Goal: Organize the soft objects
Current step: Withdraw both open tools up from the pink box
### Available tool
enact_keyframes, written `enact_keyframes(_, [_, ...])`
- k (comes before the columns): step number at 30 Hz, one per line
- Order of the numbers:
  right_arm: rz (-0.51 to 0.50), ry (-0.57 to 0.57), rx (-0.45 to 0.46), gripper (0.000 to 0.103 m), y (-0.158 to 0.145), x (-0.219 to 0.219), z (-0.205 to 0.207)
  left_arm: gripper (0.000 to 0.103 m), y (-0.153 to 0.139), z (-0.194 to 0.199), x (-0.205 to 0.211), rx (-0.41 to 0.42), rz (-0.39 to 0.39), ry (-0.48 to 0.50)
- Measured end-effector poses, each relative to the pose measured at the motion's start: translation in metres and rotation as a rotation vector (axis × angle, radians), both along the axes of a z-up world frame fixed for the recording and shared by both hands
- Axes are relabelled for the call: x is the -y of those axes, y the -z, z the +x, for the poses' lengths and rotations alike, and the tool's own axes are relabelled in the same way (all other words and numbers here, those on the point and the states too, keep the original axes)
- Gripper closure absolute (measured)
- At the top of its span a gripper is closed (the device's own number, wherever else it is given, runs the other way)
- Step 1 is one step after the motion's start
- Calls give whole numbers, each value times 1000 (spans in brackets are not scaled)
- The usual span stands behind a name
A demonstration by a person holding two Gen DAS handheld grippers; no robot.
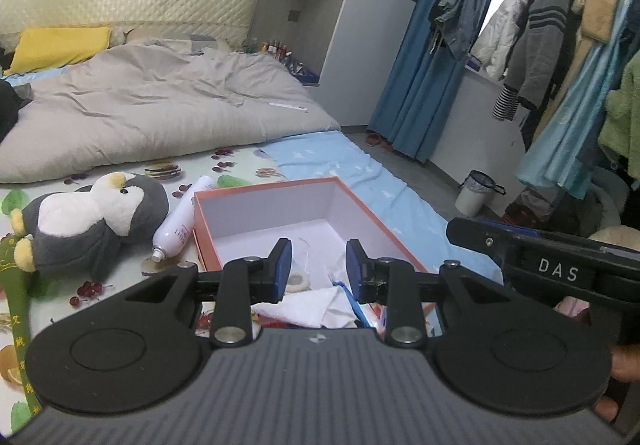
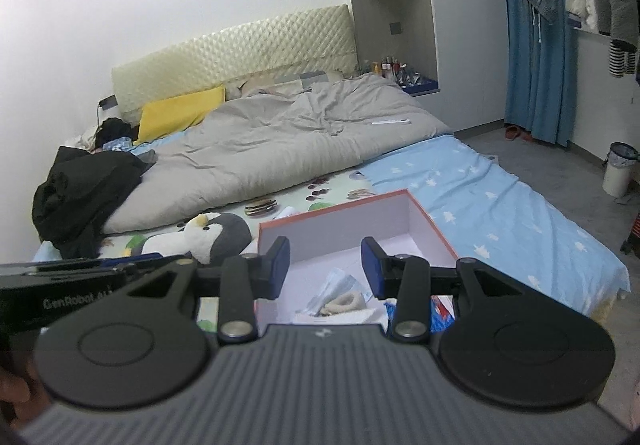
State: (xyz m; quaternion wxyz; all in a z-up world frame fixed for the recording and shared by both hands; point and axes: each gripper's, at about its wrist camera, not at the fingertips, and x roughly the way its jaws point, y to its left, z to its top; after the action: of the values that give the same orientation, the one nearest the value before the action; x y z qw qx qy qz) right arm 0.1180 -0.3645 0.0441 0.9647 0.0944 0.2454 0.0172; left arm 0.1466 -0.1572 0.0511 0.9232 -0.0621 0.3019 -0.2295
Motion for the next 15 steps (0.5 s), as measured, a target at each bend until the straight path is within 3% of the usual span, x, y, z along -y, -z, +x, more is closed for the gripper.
enact_keyframes(15, [6,16,-36,60,33,-12,-57,68,19,-57,-14,-23,7,6])
